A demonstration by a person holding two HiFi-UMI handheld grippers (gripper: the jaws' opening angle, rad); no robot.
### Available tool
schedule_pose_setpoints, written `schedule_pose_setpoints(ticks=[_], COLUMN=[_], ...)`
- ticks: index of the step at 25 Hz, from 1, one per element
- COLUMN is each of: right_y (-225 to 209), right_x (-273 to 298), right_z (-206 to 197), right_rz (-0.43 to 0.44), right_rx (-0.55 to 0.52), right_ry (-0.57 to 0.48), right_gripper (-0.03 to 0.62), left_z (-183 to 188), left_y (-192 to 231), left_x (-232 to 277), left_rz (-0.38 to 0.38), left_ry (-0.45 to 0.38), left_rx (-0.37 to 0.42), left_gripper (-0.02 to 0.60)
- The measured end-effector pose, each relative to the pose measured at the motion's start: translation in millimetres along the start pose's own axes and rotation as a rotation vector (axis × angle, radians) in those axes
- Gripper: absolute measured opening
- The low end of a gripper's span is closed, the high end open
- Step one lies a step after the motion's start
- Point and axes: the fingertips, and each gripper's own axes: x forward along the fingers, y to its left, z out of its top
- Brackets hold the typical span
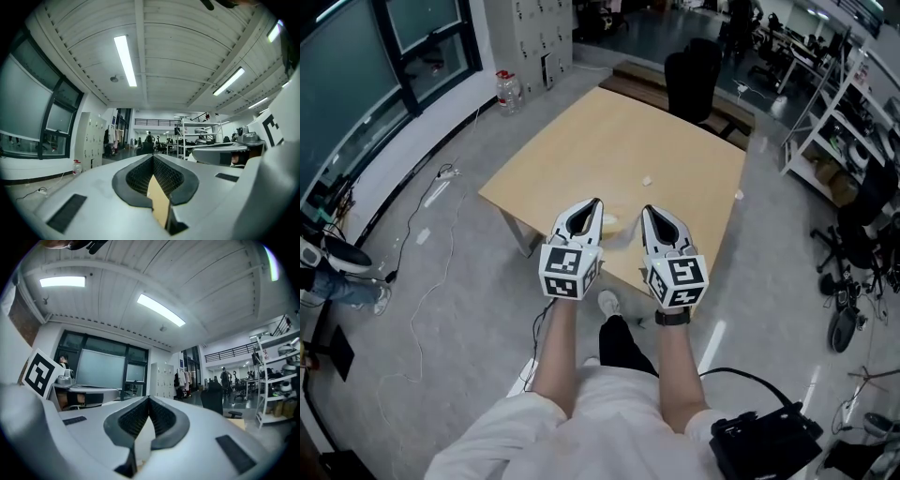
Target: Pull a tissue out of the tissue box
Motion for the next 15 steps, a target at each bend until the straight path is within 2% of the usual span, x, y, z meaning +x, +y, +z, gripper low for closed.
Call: schedule_pose_setpoints(ticks=[7, 11, 15], right_y=[-10.4, -23.1, -45.9], right_x=[-5.8, 1.6, 12.5], right_z=[-5.6, -11.5, -18.6], right_rz=[-0.028, -0.028, -0.035], right_rx=[0.001, -0.01, -0.022], right_ry=[0.005, 0.009, 0.02], right_gripper=[0.005, 0.005, 0.005], left_z=[-8.4, -16.2, -22.1], left_y=[-9.4, -9.1, -13.9], left_x=[5.7, 25.8, 51.6], left_rz=[-0.029, -0.045, -0.086], left_ry=[0.008, 0.017, 0.024], left_rx=[-0.015, -0.023, 0.006], left_gripper=[0.0, 0.0, 0.0])
